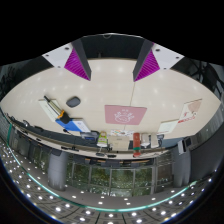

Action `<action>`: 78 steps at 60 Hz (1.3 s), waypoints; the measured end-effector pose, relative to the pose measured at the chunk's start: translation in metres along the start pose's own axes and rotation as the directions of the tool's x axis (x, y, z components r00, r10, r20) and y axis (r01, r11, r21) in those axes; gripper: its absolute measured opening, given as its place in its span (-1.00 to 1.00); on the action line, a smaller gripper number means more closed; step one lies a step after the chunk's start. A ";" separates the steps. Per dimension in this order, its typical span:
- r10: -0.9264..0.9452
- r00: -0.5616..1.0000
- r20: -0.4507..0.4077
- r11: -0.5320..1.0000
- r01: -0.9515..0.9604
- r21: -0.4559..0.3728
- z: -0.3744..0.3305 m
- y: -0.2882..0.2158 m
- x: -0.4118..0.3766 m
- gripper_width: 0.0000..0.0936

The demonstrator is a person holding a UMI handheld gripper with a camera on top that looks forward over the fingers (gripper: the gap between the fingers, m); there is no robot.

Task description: Arrange mouse

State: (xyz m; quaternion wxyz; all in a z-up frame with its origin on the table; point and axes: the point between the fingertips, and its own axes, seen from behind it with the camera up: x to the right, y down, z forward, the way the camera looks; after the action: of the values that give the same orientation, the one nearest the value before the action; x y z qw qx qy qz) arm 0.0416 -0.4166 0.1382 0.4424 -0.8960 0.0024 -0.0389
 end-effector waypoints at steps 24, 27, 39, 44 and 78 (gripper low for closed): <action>0.029 0.998 -0.060 0.997 -0.025 0.067 0.189 -0.001 0.170 0.83; 0.043 0.998 -0.051 0.998 -0.040 0.050 0.211 -0.003 0.180 0.83; 0.077 0.996 -0.044 0.997 -0.076 0.017 0.277 -0.014 0.213 0.83; 0.089 0.995 -0.039 0.996 -0.089 0.012 0.297 -0.023 0.219 0.84; 0.051 0.998 -0.033 0.998 -0.051 0.023 0.358 -0.065 0.214 -0.10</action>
State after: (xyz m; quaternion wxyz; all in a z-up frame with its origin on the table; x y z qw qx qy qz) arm 0.2789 -0.1016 -0.0128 0.4531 -0.8899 0.0322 -0.0426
